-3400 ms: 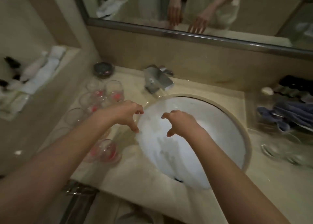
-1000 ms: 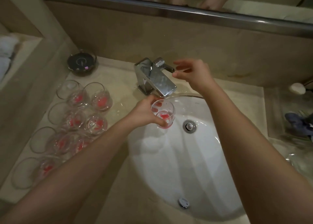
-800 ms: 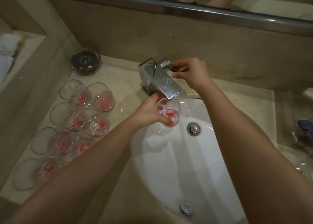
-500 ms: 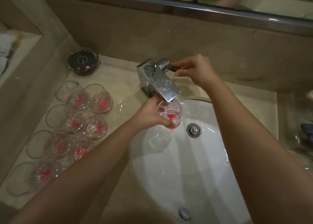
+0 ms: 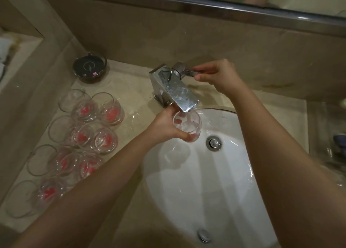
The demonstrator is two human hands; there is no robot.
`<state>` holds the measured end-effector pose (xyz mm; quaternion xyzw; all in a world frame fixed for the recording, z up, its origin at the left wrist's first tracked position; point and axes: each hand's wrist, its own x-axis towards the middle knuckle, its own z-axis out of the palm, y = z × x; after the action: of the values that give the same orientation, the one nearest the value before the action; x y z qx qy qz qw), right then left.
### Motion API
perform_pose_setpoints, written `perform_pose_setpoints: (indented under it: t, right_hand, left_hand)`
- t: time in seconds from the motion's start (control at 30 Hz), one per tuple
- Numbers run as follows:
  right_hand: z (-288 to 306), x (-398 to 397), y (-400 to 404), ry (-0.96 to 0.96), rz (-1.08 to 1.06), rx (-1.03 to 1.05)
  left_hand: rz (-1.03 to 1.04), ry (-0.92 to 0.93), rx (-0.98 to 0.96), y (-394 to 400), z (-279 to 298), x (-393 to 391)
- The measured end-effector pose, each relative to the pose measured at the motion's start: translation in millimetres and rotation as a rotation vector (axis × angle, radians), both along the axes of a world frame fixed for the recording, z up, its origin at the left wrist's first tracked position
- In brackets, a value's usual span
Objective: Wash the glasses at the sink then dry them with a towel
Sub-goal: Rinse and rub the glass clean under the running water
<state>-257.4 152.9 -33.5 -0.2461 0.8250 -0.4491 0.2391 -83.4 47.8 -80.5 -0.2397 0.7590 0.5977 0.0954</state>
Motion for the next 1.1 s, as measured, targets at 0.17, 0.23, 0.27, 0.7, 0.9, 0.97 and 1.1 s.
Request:
perform_pose_setpoints:
  t: [0.17,0.23,0.27,0.7,0.9,0.97,1.1]
  right_hand:
    - [-30,34,30,-0.327,-0.225,-0.221]
    - [-49,55,43,-0.485,-0.326,-0.244]
    - [-59,66,48,-0.56,-0.349,-0.223]
    - [-80,114,57,-1.123,-0.441,-0.389]
    - [-82,119,67,-0.895,-0.458,-0.292]
    - [-82,122,67,-0.86,-0.48,-0.296]
    - [-81,125,66,-0.821,-0.501,-0.35]
  left_hand:
    - [0.044,0.012,0.037,2,0,3]
    - [0.063,0.014,0.068,3,-2,5]
    - [0.077,0.012,0.088,3,-2,5]
    - [0.158,0.032,0.388,8,-15,13]
    - [0.153,0.052,0.154,8,-16,15]
    - [0.152,0.038,0.154,11,-15,16]
    - [0.082,-0.023,0.2,14,-10,15]
